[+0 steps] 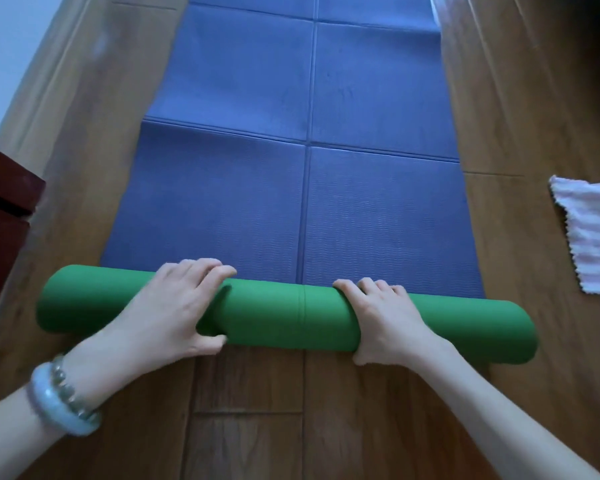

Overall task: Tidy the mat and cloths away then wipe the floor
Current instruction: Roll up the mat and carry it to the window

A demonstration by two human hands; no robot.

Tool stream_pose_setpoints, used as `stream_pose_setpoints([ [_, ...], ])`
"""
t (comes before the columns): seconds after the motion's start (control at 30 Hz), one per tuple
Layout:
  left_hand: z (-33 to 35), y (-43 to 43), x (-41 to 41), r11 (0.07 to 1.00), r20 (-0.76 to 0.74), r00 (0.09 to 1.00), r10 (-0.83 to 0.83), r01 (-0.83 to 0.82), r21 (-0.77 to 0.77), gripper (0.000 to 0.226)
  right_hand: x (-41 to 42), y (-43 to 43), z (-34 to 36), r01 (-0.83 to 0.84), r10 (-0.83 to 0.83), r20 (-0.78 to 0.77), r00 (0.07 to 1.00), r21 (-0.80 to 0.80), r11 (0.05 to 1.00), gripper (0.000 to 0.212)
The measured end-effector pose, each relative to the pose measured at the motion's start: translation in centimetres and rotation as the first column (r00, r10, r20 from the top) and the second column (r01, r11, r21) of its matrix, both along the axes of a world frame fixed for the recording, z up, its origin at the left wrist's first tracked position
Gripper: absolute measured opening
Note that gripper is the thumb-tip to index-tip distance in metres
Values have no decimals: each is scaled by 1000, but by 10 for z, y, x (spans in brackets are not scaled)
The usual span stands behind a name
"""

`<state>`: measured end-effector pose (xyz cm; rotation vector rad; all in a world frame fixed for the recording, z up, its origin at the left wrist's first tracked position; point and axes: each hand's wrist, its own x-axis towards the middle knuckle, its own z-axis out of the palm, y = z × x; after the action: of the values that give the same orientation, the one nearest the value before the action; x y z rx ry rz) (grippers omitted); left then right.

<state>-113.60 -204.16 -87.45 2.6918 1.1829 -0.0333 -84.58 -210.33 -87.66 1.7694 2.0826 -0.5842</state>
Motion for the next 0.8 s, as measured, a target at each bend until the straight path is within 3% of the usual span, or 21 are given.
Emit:
stream_pose_setpoints([
  [0.07, -5, -23, 6, 995, -14, 998, 56, -54, 88, 94, 6, 19, 7, 22, -27, -44, 999, -126, 992, 100],
  [0.2, -26, -25, 11, 992, -141, 988, 59, -42, 119, 125, 14, 43, 10, 47, -83, -117, 990, -280, 959, 103],
  [0.37, -28, 10, 19, 985, -104, 994, 41, -22, 170, 104, 21, 67, 25, 60, -120, -136, 983, -379, 923, 100],
  [0.47, -27, 33, 20, 993, -128, 992, 6, 9, 116, 102, 21, 53, 24, 50, -72, -96, 993, -215, 975, 102],
  [0.53, -21, 48, 24, 999, -158, 987, -31, 37, 36, 95, 14, 30, 12, 56, -56, 19, 998, 32, 998, 110],
  [0.57, -17, 55, 26, 999, -186, 982, -46, 46, -5, 92, 9, 19, 3, 53, -68, 86, 994, 171, 984, 115],
  [0.63, -12, 67, 32, 994, -228, 971, -68, 47, -95, 90, 3, 6, -13, 80, -116, 77, 990, 367, 927, 114],
  [0.7, -9, 77, 36, 984, -243, 968, -57, 14, -176, 91, 6, 9, -22, 84, -128, 62, 990, 468, 880, 104],
  [0.8, -6, 85, 35, 971, -190, 982, -21, -25, -237, 93, 13, 23, -22, 66, -114, 89, 989, 423, 903, 103],
])
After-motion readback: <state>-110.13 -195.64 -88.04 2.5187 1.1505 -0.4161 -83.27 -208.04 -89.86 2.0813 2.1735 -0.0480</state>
